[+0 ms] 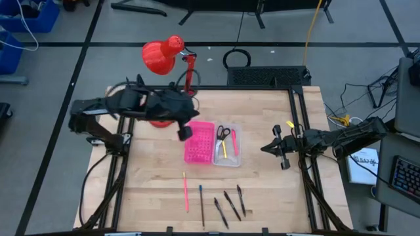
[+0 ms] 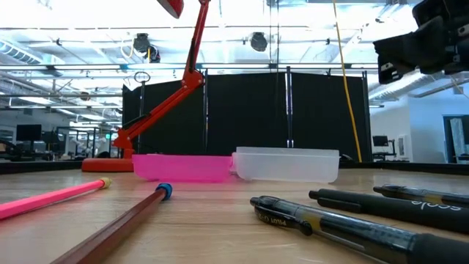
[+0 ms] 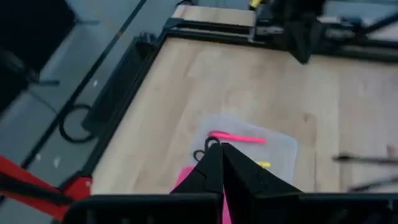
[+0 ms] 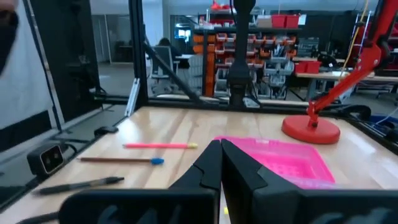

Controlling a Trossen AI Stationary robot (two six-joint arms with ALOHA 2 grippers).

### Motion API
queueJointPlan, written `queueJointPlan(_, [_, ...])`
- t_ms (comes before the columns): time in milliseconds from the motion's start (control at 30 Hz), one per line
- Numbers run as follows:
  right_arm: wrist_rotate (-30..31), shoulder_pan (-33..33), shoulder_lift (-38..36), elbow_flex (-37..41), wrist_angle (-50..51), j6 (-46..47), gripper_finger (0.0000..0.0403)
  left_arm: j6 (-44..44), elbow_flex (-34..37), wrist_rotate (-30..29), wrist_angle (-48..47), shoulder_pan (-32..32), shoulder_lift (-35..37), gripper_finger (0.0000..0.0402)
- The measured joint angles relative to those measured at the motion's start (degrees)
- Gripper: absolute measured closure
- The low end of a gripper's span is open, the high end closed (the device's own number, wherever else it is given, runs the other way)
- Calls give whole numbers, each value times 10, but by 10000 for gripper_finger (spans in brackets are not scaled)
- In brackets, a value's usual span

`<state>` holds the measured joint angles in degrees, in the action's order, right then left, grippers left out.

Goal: Pick & place school supplies into a supply box
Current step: Put the right black pen into the supply box

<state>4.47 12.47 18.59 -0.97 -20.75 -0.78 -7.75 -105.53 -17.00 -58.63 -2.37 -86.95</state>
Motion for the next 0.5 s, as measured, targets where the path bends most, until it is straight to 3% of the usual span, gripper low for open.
queueJointPlan(167, [0,0,0,0,-16,-3,403,67,88,-13,19,9,68,398])
queueJointPlan(233, [0,0,0,0,-30,-18,403,88,159,-10,89,25,121,397])
queueJointPlan(500, [-1,0,0,-1,-59,-39,403,184,495,141,457,80,293,399])
